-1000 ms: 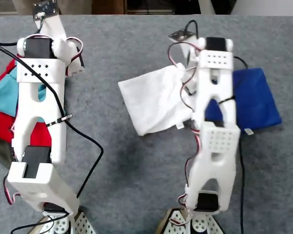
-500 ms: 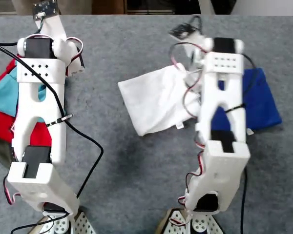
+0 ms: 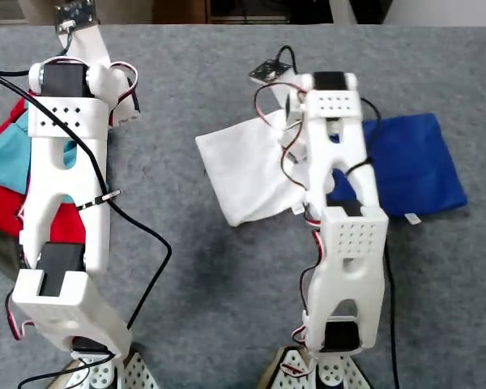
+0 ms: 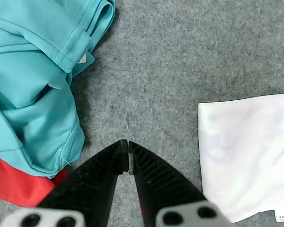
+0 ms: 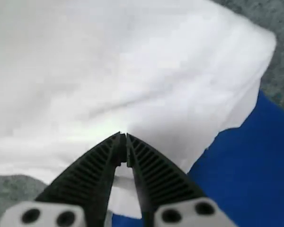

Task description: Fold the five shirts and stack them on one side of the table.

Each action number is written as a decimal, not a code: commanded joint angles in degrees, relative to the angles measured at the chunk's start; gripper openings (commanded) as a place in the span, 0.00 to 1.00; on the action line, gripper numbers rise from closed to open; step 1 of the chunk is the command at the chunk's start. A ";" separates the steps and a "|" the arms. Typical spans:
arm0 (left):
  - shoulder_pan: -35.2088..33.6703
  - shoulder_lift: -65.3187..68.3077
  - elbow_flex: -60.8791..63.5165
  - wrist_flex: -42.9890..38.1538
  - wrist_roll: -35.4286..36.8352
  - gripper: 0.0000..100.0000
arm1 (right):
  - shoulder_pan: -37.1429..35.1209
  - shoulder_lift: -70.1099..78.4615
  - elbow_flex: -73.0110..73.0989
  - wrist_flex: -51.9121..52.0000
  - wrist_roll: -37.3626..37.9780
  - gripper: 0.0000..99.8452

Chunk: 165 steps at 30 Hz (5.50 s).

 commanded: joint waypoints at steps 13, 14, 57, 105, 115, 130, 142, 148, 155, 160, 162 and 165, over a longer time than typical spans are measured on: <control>1.05 -2.77 0.97 -0.79 0.44 0.02 | 8.22 -12.44 12.35 8.97 3.34 0.01; 0.97 -2.77 0.97 -0.79 0.44 0.02 | 9.10 -12.97 13.58 8.97 3.34 0.01; 22.42 7.16 27.34 -39.65 9.67 0.02 | 13.93 -33.01 57.01 -31.21 -13.54 0.01; 29.71 -26.42 57.41 -41.05 5.63 0.02 | 4.35 18.15 -54.64 9.49 -11.08 0.01; 15.21 -22.64 52.66 -44.13 5.98 0.05 | 5.49 -10.59 -17.10 9.41 -11.16 0.01; 14.77 9.27 28.66 -40.09 13.01 0.18 | 9.63 -36.18 22.81 7.82 -10.73 0.01; 14.33 19.56 17.93 -39.91 13.01 0.09 | 13.14 -51.30 40.48 3.60 -10.64 0.01; 15.65 20.44 17.85 -40.00 13.01 0.02 | 13.14 -55.34 47.60 0.79 -10.64 0.01; 15.56 20.70 17.85 -40.09 13.01 0.02 | 13.23 -56.04 48.92 0.44 -10.64 0.01; 14.95 20.35 18.37 -39.21 12.66 0.04 | 13.23 -56.13 48.92 0.44 -10.64 0.01; 14.59 20.26 17.32 -36.57 12.84 0.10 | 13.23 -56.13 48.92 0.44 -10.64 0.01; 14.07 20.53 15.21 -33.32 12.92 0.16 | 13.23 -56.13 48.84 0.79 -10.73 0.01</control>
